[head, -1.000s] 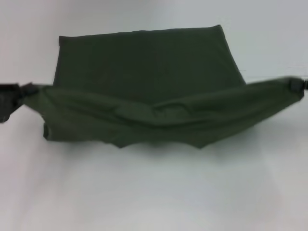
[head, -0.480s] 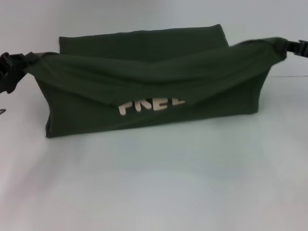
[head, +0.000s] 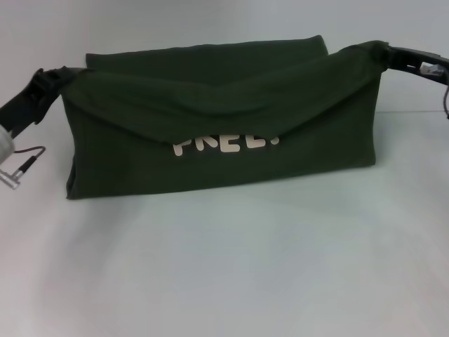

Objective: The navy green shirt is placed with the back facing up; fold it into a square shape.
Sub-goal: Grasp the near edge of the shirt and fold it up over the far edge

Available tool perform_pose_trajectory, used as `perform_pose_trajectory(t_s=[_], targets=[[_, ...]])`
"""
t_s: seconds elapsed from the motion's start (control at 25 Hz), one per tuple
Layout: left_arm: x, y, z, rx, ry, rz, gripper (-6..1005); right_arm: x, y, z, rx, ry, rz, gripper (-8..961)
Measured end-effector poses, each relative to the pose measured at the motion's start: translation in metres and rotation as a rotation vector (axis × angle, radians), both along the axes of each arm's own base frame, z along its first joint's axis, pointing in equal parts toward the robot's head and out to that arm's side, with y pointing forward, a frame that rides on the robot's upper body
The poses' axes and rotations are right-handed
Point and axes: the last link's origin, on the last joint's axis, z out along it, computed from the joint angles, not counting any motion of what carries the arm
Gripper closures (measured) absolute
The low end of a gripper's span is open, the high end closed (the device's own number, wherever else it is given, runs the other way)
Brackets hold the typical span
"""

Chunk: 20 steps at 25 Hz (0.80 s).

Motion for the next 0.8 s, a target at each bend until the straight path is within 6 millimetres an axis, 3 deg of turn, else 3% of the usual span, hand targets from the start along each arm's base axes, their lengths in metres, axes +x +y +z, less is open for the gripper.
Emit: perform_pose_trajectory(t_s=[0.28,0.68,0.8], targets=[[0.006,0.011,-0.018,0.005,0.074,0.058,983,-0.002,0.009,-0.023,0.038,-0.087,-0.062,817],[0.0,0.017,-0.034,-0.002,0.113,0.165,984,-0.001,0.011,-0.029,0.041,-0.135,-0.088,804],[-0.005,0.015,-0.034,-0.001,0.115,0.195,906,0.0,0.012,-0.029,0.041,-0.152,-0.095,734]])
